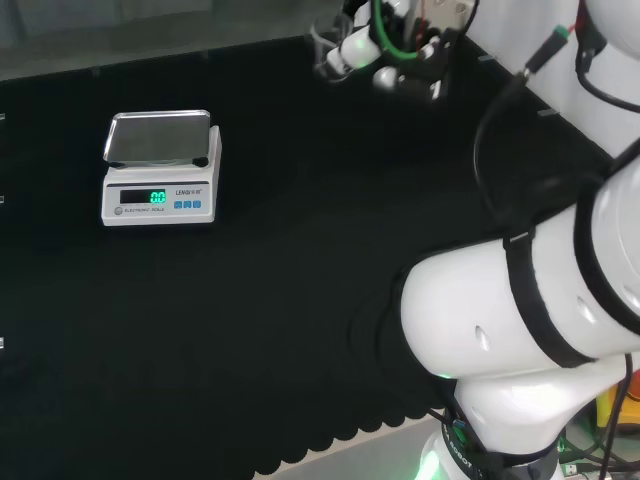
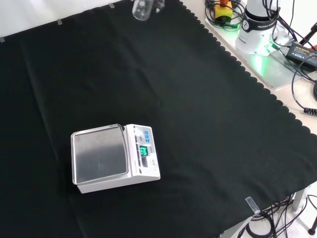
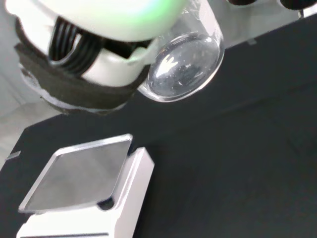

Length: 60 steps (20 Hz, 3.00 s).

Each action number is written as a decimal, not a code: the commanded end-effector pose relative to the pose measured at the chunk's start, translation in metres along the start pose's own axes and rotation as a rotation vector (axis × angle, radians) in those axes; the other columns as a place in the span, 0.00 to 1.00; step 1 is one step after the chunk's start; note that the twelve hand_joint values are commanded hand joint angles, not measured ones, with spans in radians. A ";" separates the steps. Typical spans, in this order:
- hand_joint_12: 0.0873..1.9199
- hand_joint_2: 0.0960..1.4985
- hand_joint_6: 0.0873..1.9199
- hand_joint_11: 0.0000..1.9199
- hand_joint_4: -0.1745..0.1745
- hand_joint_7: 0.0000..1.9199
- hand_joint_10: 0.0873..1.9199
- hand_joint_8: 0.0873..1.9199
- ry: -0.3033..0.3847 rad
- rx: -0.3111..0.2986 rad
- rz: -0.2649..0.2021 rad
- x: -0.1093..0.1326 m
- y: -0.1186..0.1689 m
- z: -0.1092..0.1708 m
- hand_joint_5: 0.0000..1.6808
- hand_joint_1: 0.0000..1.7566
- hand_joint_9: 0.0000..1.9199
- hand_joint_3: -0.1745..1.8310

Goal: Put the beaker on the electronic balance.

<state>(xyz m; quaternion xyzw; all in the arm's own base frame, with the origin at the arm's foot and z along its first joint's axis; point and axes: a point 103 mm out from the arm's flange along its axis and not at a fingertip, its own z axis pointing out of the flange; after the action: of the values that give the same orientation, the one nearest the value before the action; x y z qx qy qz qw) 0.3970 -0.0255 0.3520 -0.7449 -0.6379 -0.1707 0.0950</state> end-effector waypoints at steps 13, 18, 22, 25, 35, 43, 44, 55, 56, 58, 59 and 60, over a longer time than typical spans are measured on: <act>0.58 0.29 0.29 0.51 1.00 0.91 0.08 0.07 -0.133 0.080 -0.055 0.056 0.004 0.016 0.82 0.66 0.90 0.53; 0.58 0.29 0.29 0.51 1.00 0.91 0.08 0.06 -0.152 0.122 -0.110 0.072 0.037 0.038 0.81 0.66 0.90 0.53; 0.59 0.29 0.29 0.51 1.00 0.91 0.08 0.06 -0.153 0.167 -0.153 0.080 0.066 0.064 0.81 0.66 0.90 0.53; 0.59 0.29 0.29 0.51 1.00 0.91 0.08 0.06 -0.127 0.200 -0.178 0.083 0.089 0.083 0.81 0.66 0.90 0.53; 0.58 0.29 0.29 0.51 1.00 0.91 0.08 0.06 0.020 0.245 -0.215 0.090 0.142 0.119 0.81 0.66 0.90 0.53; 0.58 0.29 0.29 0.51 1.00 0.91 0.08 0.06 0.102 0.281 -0.227 0.099 0.158 0.145 0.81 0.66 0.90 0.53; 0.58 0.29 0.29 0.51 1.00 0.91 0.08 0.06 0.103 0.285 -0.227 0.101 0.160 0.148 0.81 0.66 0.90 0.53; 0.58 0.29 0.29 0.51 1.00 0.91 0.08 0.06 0.035 0.341 -0.265 0.138 0.182 0.189 0.81 0.66 0.90 0.53; 0.58 0.29 0.29 0.51 1.00 0.91 0.08 0.06 0.035 0.348 -0.270 0.143 0.185 0.193 0.81 0.66 0.90 0.53; 0.58 0.29 0.30 0.51 1.00 0.91 0.08 0.06 0.028 0.358 -0.283 0.152 0.190 0.202 0.81 0.66 0.90 0.53; 0.58 0.29 0.30 0.51 1.00 0.91 0.08 0.06 0.021 0.364 -0.288 0.157 0.193 0.205 0.81 0.66 0.90 0.53; 0.58 0.29 0.30 0.51 1.00 0.91 0.08 0.06 0.019 0.367 -0.291 0.160 0.196 0.209 0.81 0.66 0.90 0.53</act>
<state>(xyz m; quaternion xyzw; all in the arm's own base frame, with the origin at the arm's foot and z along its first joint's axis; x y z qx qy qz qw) 0.6229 0.1294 0.2453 -0.6279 -0.7436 -0.0975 0.2082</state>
